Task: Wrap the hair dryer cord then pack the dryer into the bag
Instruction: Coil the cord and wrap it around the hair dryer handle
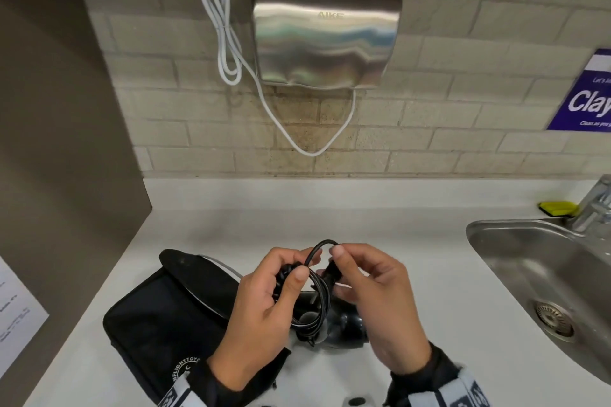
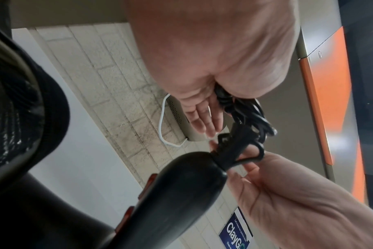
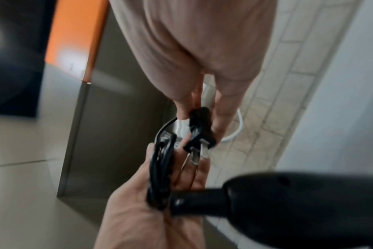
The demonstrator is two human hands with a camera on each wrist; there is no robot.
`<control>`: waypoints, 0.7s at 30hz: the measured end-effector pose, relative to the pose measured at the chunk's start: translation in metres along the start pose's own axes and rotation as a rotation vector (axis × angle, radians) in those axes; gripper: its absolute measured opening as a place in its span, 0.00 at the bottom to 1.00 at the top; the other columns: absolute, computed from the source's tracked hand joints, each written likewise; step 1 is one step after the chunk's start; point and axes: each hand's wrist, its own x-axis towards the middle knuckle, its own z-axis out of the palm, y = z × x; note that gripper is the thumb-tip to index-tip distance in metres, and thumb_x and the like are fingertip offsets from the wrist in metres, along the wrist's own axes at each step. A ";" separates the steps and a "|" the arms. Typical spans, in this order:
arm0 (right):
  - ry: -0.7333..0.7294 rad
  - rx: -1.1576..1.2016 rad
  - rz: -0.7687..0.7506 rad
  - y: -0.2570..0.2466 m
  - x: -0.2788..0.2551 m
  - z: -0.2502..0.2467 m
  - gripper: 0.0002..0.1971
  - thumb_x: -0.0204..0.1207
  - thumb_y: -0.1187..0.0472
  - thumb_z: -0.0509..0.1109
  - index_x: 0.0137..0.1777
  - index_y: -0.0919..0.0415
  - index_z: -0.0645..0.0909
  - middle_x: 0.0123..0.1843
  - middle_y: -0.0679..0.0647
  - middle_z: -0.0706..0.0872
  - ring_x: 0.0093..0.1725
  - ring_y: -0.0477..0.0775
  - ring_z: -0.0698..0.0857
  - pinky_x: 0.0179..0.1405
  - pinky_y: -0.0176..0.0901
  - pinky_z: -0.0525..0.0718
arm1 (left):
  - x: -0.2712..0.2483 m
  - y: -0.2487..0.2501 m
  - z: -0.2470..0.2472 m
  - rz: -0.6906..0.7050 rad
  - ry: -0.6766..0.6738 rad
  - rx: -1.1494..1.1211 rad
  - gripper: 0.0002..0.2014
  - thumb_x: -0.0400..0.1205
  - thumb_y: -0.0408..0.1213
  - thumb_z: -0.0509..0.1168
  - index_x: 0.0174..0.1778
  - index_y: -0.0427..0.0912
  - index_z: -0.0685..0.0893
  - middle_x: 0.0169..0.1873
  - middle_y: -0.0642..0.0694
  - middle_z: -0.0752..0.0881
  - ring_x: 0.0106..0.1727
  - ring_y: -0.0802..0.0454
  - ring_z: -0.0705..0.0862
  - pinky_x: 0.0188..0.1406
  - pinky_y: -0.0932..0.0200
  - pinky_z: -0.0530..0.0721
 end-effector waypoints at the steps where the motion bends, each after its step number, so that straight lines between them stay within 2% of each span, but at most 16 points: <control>1: -0.002 0.047 0.047 0.003 -0.001 0.005 0.08 0.75 0.60 0.75 0.45 0.65 0.90 0.40 0.64 0.90 0.33 0.53 0.89 0.33 0.48 0.88 | -0.001 0.000 0.000 -0.003 0.006 -0.006 0.12 0.83 0.50 0.61 0.54 0.49 0.85 0.51 0.56 0.92 0.54 0.56 0.90 0.52 0.62 0.87; 4: -0.032 0.187 0.188 0.007 -0.005 0.015 0.12 0.76 0.57 0.73 0.47 0.67 0.89 0.41 0.67 0.89 0.31 0.58 0.85 0.31 0.47 0.86 | -0.002 -0.002 0.000 -0.017 0.021 -0.023 0.11 0.82 0.51 0.62 0.52 0.50 0.84 0.44 0.52 0.92 0.45 0.54 0.90 0.44 0.61 0.87; 8: -0.108 0.399 0.367 0.006 -0.010 0.020 0.12 0.82 0.60 0.68 0.49 0.71 0.86 0.37 0.64 0.90 0.31 0.55 0.89 0.31 0.44 0.90 | -0.002 -0.006 -0.001 -0.056 0.031 -0.111 0.11 0.80 0.52 0.63 0.51 0.51 0.85 0.47 0.50 0.92 0.50 0.54 0.91 0.49 0.62 0.87; 11: -0.119 0.460 0.414 0.009 -0.012 0.018 0.10 0.79 0.61 0.69 0.47 0.70 0.83 0.40 0.67 0.88 0.33 0.56 0.89 0.35 0.46 0.92 | -0.002 -0.007 0.000 -0.104 0.025 -0.209 0.11 0.79 0.52 0.64 0.50 0.52 0.87 0.52 0.47 0.92 0.58 0.50 0.90 0.59 0.56 0.86; 13: -0.129 0.482 0.437 0.011 -0.012 0.017 0.10 0.78 0.61 0.69 0.48 0.70 0.83 0.42 0.69 0.88 0.35 0.56 0.90 0.38 0.47 0.92 | -0.002 -0.009 0.001 -0.141 0.021 -0.283 0.12 0.78 0.51 0.65 0.49 0.50 0.88 0.53 0.44 0.92 0.59 0.47 0.89 0.60 0.52 0.85; 16: -0.171 0.515 0.479 0.013 -0.012 0.014 0.14 0.80 0.60 0.68 0.55 0.74 0.82 0.48 0.70 0.90 0.40 0.59 0.92 0.44 0.49 0.93 | -0.001 -0.010 0.003 -0.214 0.021 -0.390 0.12 0.76 0.50 0.68 0.48 0.47 0.89 0.52 0.40 0.92 0.58 0.43 0.90 0.57 0.51 0.85; 18: -0.196 0.509 0.509 0.015 -0.012 0.012 0.19 0.81 0.59 0.67 0.60 0.78 0.82 0.53 0.72 0.91 0.44 0.60 0.92 0.48 0.49 0.93 | -0.001 -0.012 0.004 -0.254 0.034 -0.425 0.13 0.74 0.50 0.70 0.47 0.45 0.89 0.48 0.40 0.93 0.52 0.43 0.91 0.52 0.52 0.85; 20: -0.213 0.482 0.532 0.017 -0.013 0.012 0.20 0.82 0.58 0.67 0.62 0.77 0.83 0.55 0.72 0.90 0.46 0.60 0.92 0.47 0.48 0.93 | -0.001 -0.013 0.004 -0.273 0.037 -0.423 0.16 0.74 0.51 0.70 0.47 0.43 0.89 0.45 0.38 0.92 0.48 0.42 0.89 0.49 0.48 0.87; 21: -0.214 0.465 0.535 0.018 -0.014 0.012 0.20 0.81 0.58 0.67 0.61 0.77 0.84 0.54 0.71 0.91 0.45 0.59 0.92 0.45 0.46 0.93 | -0.001 -0.014 0.004 -0.276 0.028 -0.418 0.16 0.75 0.51 0.70 0.48 0.42 0.88 0.47 0.37 0.92 0.49 0.39 0.89 0.51 0.45 0.87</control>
